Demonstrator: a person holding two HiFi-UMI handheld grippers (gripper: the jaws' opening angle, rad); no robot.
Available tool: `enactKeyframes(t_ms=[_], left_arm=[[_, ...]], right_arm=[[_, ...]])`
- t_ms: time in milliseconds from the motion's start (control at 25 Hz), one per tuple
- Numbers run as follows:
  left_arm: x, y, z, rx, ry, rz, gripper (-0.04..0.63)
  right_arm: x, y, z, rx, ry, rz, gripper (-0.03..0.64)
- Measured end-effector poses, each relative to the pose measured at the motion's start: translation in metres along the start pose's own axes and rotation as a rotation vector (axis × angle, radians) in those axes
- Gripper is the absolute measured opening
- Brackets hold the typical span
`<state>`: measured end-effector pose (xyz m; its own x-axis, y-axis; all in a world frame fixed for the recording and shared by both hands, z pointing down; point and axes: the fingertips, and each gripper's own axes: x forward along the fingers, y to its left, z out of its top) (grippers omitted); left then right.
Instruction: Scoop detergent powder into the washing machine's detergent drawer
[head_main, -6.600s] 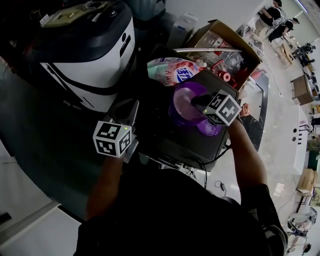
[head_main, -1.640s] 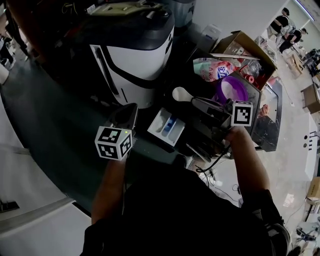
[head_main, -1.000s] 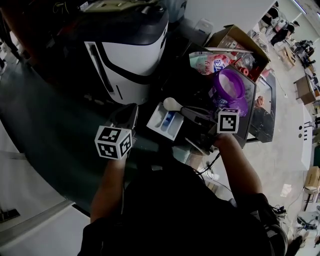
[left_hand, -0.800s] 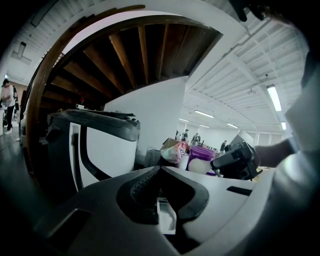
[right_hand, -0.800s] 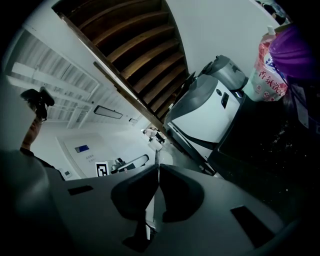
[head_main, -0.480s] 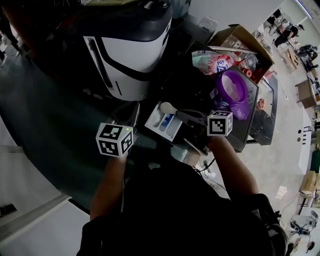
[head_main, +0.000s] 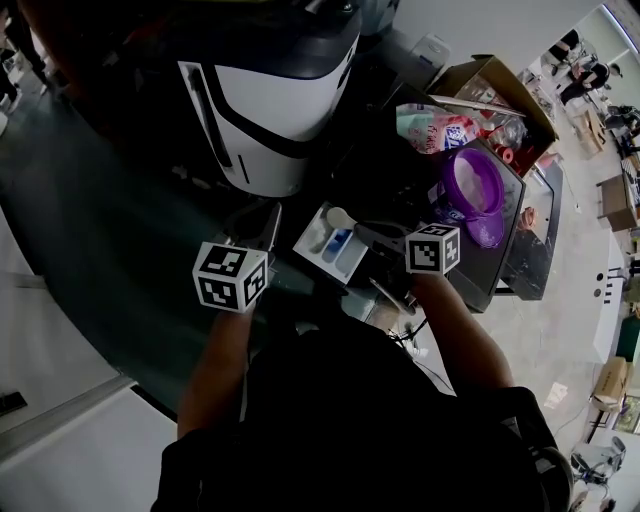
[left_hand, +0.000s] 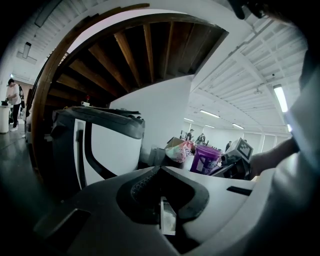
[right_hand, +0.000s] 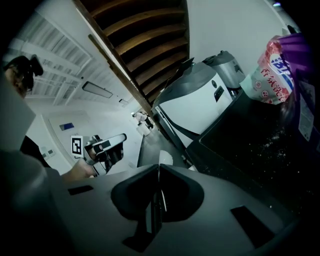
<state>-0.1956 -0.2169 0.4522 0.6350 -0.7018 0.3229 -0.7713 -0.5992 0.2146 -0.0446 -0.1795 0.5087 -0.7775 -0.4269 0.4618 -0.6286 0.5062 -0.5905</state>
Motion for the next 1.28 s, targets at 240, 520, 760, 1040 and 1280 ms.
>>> enactKeyframes(t_ms=[240, 520, 760, 1040, 1280], left_arm=[[-0.001, 0.0, -0.003, -0.003, 0.003, 0.008, 0.008], [-0.003, 0.0, -0.007, -0.007, 0.009, 0.018, 0.008], [-0.006, 0.003, -0.01, -0.016, 0.015, 0.03, 0.008], [-0.004, 0.006, -0.012, -0.027, 0.017, 0.038, 0.008], [-0.003, 0.009, -0.013, -0.035, 0.016, 0.042, 0.008]], right_arm=[[0.01, -0.012, -0.014, -0.098, 0.076, -0.072, 0.021], [0.016, -0.024, -0.023, -0.182, 0.137, -0.139, 0.021], [0.024, -0.026, -0.025, -0.273, 0.19, -0.171, 0.021], [0.034, -0.027, -0.027, -0.435, 0.27, -0.196, 0.021], [0.04, -0.027, -0.028, -0.567, 0.333, -0.245, 0.021]])
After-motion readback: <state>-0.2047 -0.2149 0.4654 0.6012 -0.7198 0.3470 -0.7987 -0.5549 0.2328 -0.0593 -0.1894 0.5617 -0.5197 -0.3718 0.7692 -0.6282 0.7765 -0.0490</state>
